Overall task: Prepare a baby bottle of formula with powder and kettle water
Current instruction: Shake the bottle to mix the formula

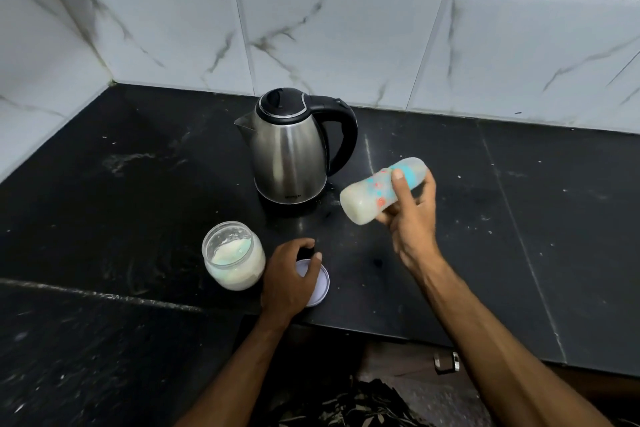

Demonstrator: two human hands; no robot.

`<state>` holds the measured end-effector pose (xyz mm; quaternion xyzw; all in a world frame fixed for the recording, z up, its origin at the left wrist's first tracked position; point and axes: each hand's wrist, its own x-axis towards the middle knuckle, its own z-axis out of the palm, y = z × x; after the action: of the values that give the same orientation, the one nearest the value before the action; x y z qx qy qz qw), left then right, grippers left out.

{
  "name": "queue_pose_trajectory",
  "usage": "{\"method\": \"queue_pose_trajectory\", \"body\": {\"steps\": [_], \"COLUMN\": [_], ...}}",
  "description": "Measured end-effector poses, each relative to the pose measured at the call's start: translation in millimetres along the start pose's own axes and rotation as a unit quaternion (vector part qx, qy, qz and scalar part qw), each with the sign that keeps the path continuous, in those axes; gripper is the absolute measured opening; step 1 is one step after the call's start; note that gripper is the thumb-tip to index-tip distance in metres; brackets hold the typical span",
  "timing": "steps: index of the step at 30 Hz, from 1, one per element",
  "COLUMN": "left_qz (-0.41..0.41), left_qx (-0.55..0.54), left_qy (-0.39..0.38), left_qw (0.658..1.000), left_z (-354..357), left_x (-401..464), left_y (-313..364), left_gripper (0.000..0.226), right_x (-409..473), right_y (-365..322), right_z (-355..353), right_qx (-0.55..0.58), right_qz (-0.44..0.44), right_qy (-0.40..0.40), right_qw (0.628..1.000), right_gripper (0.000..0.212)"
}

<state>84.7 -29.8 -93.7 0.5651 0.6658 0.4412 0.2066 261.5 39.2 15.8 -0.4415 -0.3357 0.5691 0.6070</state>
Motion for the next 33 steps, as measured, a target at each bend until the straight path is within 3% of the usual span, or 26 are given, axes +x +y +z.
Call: {"method": "queue_pose_trajectory", "body": {"steps": [2,5,6,12,17,19,23,25,29,31,33], "left_qz": [-0.001,-0.017,-0.018,0.002,-0.031,-0.017,0.004,-0.001,-0.010,-0.004,-0.002], "left_qx": [0.002,0.008,0.008,0.001,-0.005,0.006,0.004,0.002,0.012,0.011,0.003], "left_qy": [-0.002,-0.024,-0.027,-0.004,-0.065,-0.040,-0.007,-0.007,-0.024,-0.017,-0.011], "left_qw": [1.000,1.000,0.999,1.000,0.997,0.999,1.000,1.000,1.000,1.000,1.000], "left_z": [0,0,0,-1,0,-1,-1,-1,0,-1,-1], "left_x": [1,3,3,1,6,4,0,1,2,2,1], "left_y": [-1,-5,-6,0,-7,-6,0,0,-4,-4,-1], "left_gripper": [0.025,0.031,0.033,0.022,0.030,0.029,0.023,0.023,0.027,0.024,0.024], "right_x": [-6,-20,-19,1,-22,-19,-1,-5,-23,-16,-4], "right_y": [3,12,12,-5,14,11,-1,2,11,6,-2], "right_z": [1,0,0,3,1,0,3,4,-2,-4,-2], "right_qx": [-0.031,-0.145,-0.157,-0.040,-0.152,-0.142,-0.020,-0.022,-0.160,-0.142,-0.066], "right_qz": [0.007,0.041,0.040,-0.011,0.041,0.011,-0.010,-0.002,0.023,0.005,-0.005], "right_qy": [-0.056,-0.215,-0.227,-0.057,-0.222,-0.193,-0.016,-0.024,-0.193,-0.158,-0.055], "right_qw": [0.998,0.965,0.960,0.997,0.962,0.971,1.000,0.999,0.968,0.977,0.996], "right_gripper": [0.051,0.064,0.066,0.055,0.068,0.069,0.055,0.054,0.068,0.071,0.062]}}
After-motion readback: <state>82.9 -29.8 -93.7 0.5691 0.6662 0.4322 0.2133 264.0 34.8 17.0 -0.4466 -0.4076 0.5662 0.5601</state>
